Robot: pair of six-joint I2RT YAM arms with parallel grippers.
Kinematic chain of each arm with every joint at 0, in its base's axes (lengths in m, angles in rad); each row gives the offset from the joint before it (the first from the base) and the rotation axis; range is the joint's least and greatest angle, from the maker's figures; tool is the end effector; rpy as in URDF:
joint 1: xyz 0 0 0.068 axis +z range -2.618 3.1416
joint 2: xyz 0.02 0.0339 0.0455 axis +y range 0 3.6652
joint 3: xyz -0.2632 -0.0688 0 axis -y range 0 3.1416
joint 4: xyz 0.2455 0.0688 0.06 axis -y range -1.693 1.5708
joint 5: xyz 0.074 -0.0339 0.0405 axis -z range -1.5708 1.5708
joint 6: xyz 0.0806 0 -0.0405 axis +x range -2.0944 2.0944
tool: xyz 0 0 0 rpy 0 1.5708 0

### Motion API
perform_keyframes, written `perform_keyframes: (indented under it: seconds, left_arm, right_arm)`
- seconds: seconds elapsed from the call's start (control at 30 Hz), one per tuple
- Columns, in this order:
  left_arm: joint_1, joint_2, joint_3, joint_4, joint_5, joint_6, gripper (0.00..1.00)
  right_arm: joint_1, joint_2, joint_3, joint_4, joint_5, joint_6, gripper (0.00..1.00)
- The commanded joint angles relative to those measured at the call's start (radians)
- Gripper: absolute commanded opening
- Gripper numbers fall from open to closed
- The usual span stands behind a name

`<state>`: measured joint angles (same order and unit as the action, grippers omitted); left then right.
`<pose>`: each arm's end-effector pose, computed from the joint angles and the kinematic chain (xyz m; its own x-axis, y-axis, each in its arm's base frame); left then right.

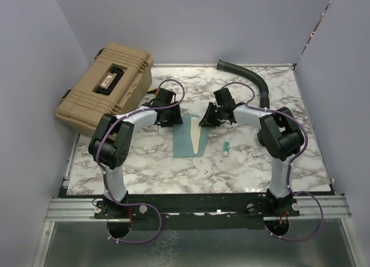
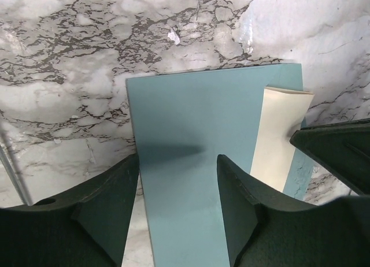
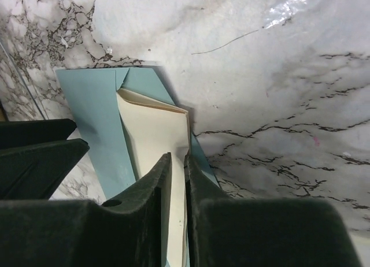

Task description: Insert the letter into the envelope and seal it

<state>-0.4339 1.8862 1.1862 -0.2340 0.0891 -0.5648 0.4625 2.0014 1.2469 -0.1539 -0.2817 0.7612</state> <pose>0.3779 -0.1830 0.1274 -0.8660 -0.1863 -0.4640 0.0038 0.9255 -0.3787 0.3864 0.2177 0.1088 -0.9121 0.2856 -0.2941 0.0657 0.8099 0.5829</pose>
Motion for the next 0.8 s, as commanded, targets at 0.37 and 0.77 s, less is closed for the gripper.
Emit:
perform_keyframes:
  seconds: [0.37,0.77]
  left_arm:
    - [0.004,0.064,-0.061,-0.135,-0.143,-0.026,0.58]
    - [0.003,0.071,-0.035,-0.146,-0.126,0.012,0.59]
  right_arm:
    - [0.005,-0.092,-0.11,0.211,-0.155,0.076,0.12]
    - [0.005,-0.054,-0.068,0.097,-0.049,0.058,0.15]
